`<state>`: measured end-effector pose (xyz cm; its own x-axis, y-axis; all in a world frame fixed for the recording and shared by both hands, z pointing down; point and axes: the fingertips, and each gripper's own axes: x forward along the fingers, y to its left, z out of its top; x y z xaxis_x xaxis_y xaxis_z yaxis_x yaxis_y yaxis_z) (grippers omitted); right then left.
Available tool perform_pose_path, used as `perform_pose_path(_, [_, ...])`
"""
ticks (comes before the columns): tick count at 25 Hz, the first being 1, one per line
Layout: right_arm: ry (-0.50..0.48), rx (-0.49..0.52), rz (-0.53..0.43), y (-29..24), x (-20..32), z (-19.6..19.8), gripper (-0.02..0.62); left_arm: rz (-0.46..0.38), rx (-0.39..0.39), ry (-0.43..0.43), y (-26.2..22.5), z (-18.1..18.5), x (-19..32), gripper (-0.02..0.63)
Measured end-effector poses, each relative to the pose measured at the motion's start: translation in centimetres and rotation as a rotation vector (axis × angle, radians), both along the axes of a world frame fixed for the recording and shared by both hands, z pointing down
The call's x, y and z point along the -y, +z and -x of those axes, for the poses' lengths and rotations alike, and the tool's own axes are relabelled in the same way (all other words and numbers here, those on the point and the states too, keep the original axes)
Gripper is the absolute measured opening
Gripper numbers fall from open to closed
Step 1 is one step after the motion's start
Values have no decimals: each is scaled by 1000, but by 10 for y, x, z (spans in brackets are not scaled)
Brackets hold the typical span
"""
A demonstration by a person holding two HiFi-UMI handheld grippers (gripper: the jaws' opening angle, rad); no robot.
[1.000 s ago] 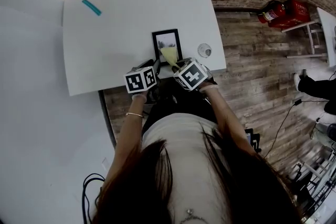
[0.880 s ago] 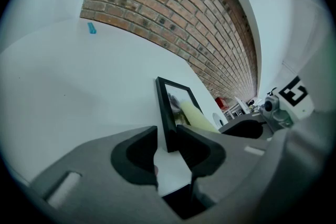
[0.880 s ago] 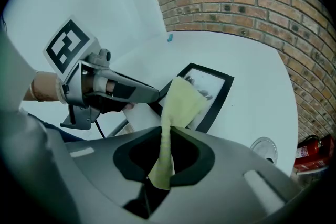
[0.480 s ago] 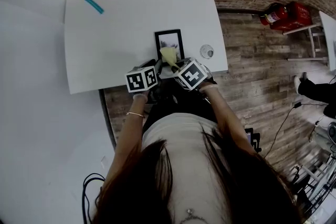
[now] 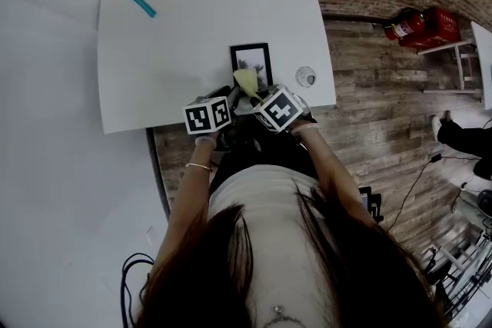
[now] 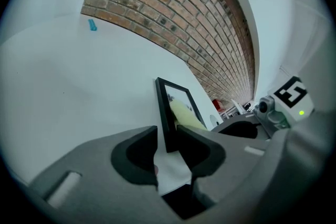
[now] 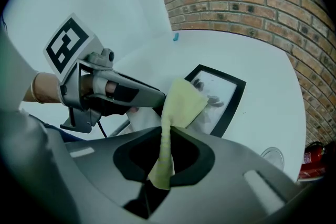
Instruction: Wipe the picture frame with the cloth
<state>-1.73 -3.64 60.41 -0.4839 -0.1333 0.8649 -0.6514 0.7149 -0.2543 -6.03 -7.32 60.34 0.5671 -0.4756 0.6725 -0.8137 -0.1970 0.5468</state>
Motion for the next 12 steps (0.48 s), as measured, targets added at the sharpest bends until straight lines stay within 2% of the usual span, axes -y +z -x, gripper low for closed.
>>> perform_pose_path(5, [-16,4,6,2,0,5,40,22,-49,-16,-1,2,-3,117])
perform_pose_path(12, [-45,4,0,2,0,13,40,19,-80,-40,1,5,-9,117])
